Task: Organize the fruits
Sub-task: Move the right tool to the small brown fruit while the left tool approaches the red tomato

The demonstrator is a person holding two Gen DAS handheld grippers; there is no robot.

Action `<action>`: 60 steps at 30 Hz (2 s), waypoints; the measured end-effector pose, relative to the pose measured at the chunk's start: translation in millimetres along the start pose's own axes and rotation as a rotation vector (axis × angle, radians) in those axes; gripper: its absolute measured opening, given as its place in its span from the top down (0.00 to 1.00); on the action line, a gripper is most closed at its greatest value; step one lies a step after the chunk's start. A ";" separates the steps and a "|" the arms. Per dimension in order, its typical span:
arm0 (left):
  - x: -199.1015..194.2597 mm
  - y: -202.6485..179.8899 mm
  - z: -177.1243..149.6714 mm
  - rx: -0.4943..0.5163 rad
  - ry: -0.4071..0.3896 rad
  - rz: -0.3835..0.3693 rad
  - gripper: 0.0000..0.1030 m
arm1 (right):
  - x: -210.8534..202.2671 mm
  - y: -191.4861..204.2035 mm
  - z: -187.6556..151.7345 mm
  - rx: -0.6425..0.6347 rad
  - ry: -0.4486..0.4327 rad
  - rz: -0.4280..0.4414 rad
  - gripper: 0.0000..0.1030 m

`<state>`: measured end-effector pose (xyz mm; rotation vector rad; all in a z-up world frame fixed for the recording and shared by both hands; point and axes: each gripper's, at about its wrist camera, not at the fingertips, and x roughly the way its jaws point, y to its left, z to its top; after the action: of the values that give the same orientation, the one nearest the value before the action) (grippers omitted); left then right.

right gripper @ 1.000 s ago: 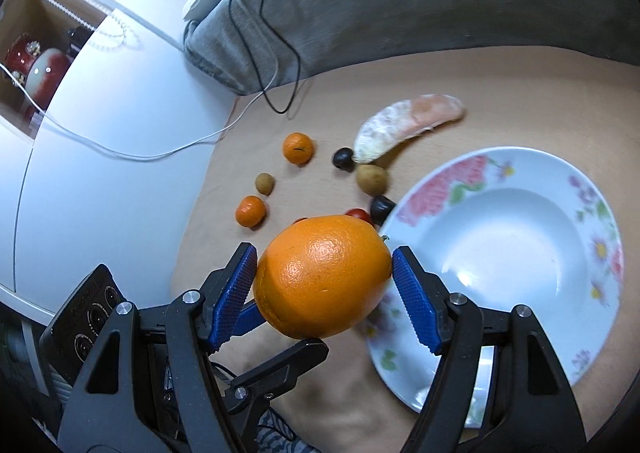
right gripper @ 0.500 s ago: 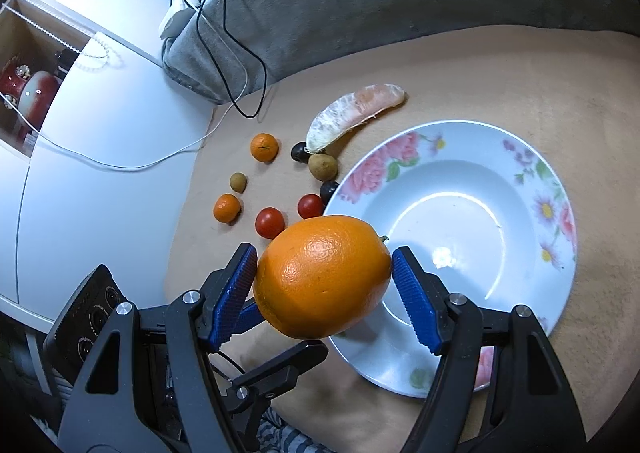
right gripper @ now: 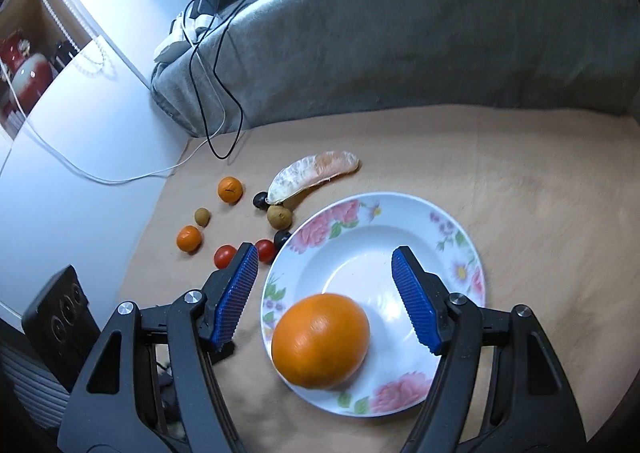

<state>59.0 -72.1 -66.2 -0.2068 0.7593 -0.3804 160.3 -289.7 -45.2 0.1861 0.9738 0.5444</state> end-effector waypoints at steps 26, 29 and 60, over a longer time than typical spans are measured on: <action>-17.6 65.3 -3.4 -0.025 -0.019 0.140 0.49 | 44.0 44.0 21.6 -0.197 0.087 -0.034 0.29; -15.4 67.0 -2.9 -0.023 -0.013 0.142 0.50 | 55.1 48.5 25.8 -0.203 0.108 -0.027 0.29; 19.4 82.3 8.9 -0.060 0.058 0.134 0.59 | 157.0 80.9 43.1 -0.242 0.364 -0.077 0.56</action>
<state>99.5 -4.6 -98.2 -0.2011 0.8374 -0.2376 236.4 -135.8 -105.0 -0.1736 1.2512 0.6324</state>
